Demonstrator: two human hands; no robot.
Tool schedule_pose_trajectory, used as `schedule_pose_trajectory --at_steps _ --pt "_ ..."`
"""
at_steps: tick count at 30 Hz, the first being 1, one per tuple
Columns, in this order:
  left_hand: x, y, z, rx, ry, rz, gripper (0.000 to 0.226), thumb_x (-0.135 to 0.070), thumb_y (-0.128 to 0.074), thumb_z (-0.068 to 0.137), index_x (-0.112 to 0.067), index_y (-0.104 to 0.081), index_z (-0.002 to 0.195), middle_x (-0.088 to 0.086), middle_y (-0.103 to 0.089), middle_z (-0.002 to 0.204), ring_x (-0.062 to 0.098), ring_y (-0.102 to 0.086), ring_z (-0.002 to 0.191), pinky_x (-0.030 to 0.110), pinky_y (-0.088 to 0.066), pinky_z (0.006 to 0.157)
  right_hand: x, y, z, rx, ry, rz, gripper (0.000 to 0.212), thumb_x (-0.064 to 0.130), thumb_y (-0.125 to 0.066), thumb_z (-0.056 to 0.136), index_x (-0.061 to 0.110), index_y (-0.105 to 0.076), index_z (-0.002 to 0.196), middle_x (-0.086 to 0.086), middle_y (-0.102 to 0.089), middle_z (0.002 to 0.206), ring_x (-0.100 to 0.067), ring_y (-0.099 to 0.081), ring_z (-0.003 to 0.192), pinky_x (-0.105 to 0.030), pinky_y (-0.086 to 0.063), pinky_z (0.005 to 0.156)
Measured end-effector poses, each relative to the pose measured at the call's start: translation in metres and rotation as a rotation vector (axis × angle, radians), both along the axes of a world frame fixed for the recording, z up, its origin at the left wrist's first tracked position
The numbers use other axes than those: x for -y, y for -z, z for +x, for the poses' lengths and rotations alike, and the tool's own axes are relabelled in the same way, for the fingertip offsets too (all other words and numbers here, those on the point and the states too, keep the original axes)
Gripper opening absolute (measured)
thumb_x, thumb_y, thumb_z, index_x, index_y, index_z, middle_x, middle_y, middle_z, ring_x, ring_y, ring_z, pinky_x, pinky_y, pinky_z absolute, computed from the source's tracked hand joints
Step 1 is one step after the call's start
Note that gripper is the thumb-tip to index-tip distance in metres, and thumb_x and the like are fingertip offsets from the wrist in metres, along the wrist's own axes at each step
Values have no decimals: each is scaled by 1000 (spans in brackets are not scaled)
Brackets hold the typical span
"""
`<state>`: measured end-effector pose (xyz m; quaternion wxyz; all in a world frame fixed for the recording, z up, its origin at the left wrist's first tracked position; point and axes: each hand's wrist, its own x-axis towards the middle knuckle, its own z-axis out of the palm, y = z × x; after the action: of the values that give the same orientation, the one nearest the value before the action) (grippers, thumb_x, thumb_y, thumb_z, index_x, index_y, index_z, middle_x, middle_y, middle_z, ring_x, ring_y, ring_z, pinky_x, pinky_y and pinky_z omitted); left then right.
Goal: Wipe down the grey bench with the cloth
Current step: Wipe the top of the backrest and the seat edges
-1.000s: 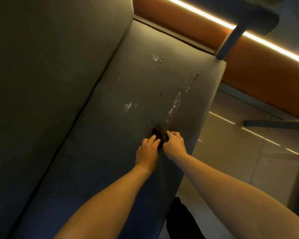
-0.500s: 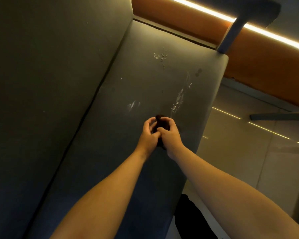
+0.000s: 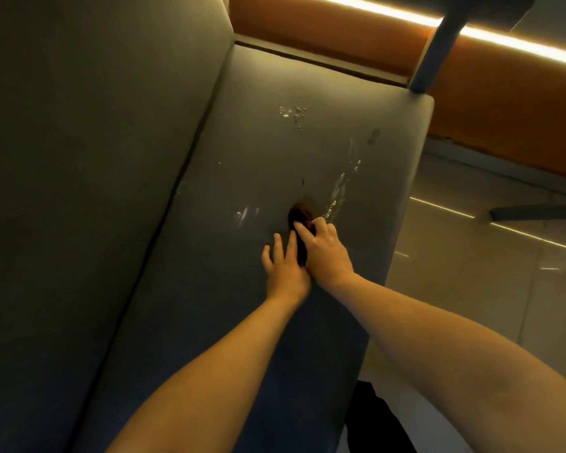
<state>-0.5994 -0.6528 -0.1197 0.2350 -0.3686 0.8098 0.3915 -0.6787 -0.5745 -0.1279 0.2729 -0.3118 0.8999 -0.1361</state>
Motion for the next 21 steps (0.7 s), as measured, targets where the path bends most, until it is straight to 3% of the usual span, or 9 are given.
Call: schedule_pose_trajectory --at_steps 3,6,11,13,17,21 --pt "-6 -1 0 121 132 -81 78 -33 -50 103 -43 3 159 -3 21 167 31 17 153 52 -21 123 -30 1 -11 -4 109 23 61 9 -53 98 24 -37 155 -11 -35 140 -33 -39 124 -44 -53 91" --pt "-5 -2 -2 200 209 -142 83 -39 -54 101 -50 7 157 -4 27 165 33 17 152 53 -27 121 -73 2 -28 -31 220 40 55 7 -48 98 23 -47 151 -13 -38 135 -36 -42 119 -50 -51 95" --pt "-5 -5 -3 213 229 -154 83 -42 -56 101 -50 5 157 -3 26 165 33 16 153 53 -33 118 -107 -6 -49 11 568 84 52 6 -47 97 24 -56 145 -12 -44 130 -35 -45 118 -45 -43 102" --pt "-5 -5 -3 207 231 -162 84 -41 -56 101 -49 5 157 -3 25 165 33 15 153 52 -35 117 -93 -10 -46 31 647 9 50 5 -49 97 20 -58 143 -12 -47 130 -35 -47 120 -42 -40 104" --pt "-5 -1 -3 165 208 -134 80 -40 -59 99 -47 -5 157 -3 20 166 33 14 152 55 -34 116 -44 -16 -23 59 425 -274 49 7 -59 92 22 -62 139 -8 -52 126 -30 -51 117 -38 -45 103" --pt "-1 0 -6 167 183 -175 65 -42 -55 98 -39 -22 154 -4 11 167 31 9 152 51 -37 114 -7 -6 -10 72 17 -77 63 19 -58 97 35 -37 155 -4 -35 151 -30 -32 136 -41 -33 114"
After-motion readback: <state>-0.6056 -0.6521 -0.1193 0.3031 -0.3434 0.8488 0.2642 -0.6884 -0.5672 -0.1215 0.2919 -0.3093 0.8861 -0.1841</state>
